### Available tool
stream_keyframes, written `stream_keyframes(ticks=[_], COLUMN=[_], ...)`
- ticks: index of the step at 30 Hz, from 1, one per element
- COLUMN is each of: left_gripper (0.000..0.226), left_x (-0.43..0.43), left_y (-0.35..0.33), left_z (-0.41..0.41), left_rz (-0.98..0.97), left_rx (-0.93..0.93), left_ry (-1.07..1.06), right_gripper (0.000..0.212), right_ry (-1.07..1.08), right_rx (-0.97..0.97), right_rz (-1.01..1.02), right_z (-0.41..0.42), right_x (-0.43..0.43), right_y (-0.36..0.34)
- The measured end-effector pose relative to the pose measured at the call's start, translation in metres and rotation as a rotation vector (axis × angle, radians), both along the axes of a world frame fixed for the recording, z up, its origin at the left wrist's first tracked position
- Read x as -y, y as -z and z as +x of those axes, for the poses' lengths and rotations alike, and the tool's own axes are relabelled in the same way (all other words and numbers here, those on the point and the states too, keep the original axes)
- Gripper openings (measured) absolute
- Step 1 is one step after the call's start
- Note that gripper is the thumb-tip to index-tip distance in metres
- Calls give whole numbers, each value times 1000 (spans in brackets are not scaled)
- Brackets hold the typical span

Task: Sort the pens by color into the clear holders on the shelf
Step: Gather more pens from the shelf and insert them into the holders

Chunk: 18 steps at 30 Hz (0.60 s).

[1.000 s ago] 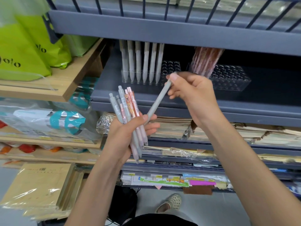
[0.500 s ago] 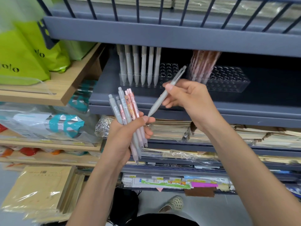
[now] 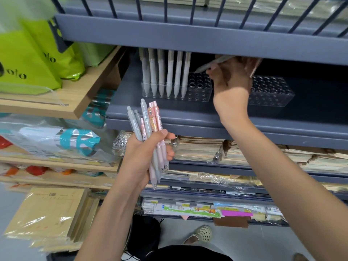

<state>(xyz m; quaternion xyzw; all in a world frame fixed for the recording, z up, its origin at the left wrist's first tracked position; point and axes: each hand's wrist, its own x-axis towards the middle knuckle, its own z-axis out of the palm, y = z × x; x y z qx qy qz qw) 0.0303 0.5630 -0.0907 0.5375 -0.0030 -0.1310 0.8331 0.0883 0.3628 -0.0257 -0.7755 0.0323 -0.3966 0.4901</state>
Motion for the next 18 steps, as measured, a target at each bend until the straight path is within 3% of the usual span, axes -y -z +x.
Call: stream_keyframes(ticks=[2,4,11,16,18], left_gripper=[21,10,5,35,37], left_x=[-2,-5,-7,-7,-8], left_y=[-1,-2,-3,-2,-2], left_z=[0,0,-1,-2,-1], left_rz=[-1,-5,18,40,54], left_rx=[4,12,16,5,2], left_ry=[8,13,-10,-27,-28], right_gripper=[25,14,30,19,17], right_ry=[68,122,128,53,44], right_rx=[-60,-160,-341,-448,-463], right_rz=[-170,-289,-500,-410,-396], right_z=[11,24,50,62,63], right_x=[1,6,6,5,5], right_y=[0,0,-12,-19,-19])
